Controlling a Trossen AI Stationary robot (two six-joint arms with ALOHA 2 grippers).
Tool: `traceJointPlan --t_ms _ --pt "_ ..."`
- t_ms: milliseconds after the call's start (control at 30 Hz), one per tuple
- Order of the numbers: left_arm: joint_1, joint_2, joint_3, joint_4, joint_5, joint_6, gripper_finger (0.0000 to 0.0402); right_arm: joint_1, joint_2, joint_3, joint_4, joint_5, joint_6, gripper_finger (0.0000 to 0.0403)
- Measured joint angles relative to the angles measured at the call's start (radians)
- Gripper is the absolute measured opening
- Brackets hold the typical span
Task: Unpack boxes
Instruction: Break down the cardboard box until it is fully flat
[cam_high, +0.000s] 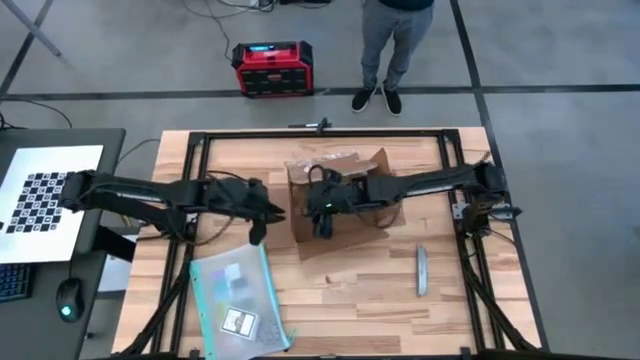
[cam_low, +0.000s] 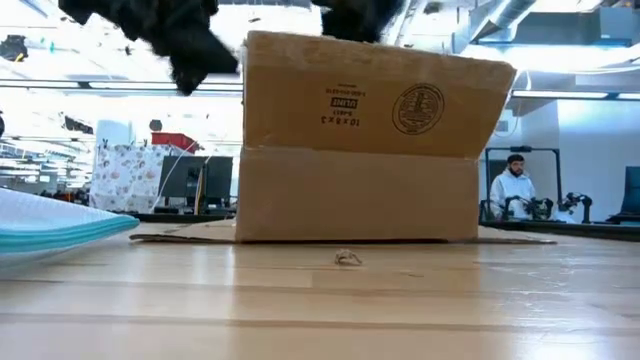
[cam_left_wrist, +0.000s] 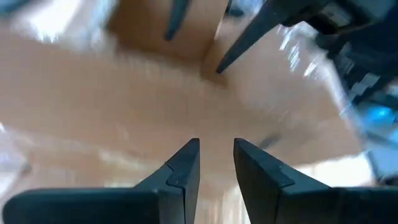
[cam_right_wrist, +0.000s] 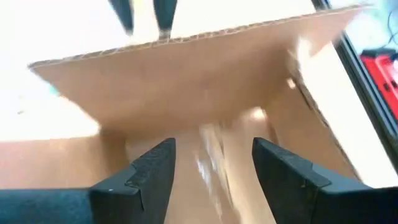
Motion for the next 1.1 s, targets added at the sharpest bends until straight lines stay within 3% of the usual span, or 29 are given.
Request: traceJointPlan --t_ms 167,333,633,833,1100 --pt "0.019 -0.063 0.005 0.142 0.0 0.051 0.0082 0.014 -0.099 -0.006 -0.232 0.003 0.057 0.0205" --pt "0.035 -0.013 0.136 0.107 -0.023 0.175 0.0085 0.034 -0.233 0.0 -0.396 0.047 0.091 0.0205" --pt "0.103 0.325 0.485 -0.184 -0.105 0.313 0.0134 0.072 -0.375 -0.022 -0.615 0.167 0.2 0.0205" --pt "0.131 0.567 0.673 -0.327 -0.135 0.377 0.016 0.12 -0.504 -0.181 -0.639 0.219 0.308 0.0205" --pt "0.167 0.762 0.838 -0.471 -0.3 0.395 0.0162 0.192 -0.646 -0.397 -0.61 0.218 0.467 0.0205"
